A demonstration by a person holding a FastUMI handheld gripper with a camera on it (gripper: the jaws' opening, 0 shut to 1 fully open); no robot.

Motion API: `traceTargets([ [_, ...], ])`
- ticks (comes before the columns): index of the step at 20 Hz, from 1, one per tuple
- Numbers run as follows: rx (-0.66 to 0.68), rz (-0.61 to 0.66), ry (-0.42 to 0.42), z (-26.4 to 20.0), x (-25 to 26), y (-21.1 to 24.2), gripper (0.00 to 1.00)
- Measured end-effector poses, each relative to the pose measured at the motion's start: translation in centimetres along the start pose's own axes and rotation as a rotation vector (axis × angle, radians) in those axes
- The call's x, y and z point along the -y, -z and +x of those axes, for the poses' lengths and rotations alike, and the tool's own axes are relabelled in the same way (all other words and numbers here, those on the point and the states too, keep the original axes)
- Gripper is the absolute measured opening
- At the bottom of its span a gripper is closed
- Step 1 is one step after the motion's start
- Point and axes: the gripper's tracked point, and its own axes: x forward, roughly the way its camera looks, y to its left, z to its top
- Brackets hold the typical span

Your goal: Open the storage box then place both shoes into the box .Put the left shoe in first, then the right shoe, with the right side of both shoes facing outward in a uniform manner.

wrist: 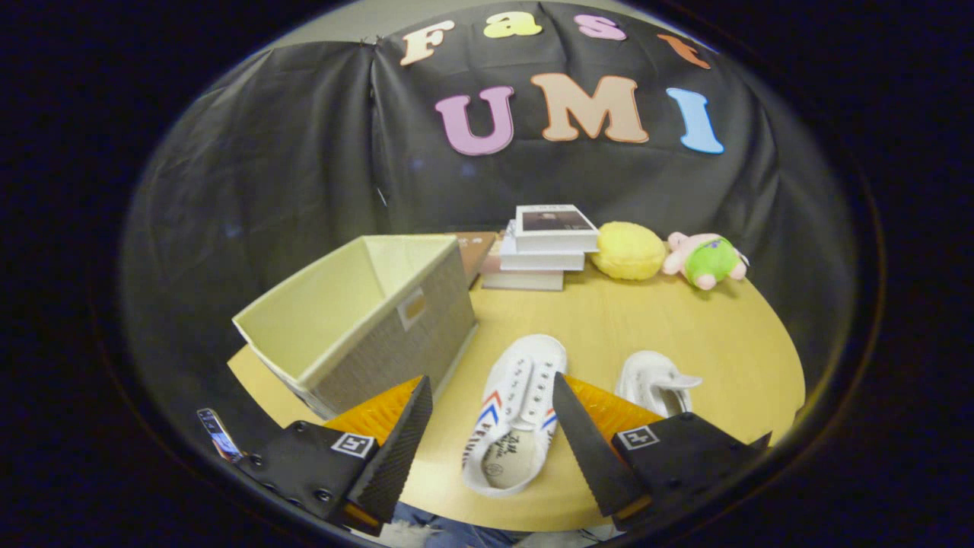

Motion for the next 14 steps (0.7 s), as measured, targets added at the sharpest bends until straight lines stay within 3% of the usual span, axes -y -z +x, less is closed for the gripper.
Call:
traceTargets([
  [6,-0.182,-0.285,0.121,1.4,3.8,4.7,0.97],
  [14,-0.266,-0.616,0.233,2.8,3.9,3.6,0.76],
])
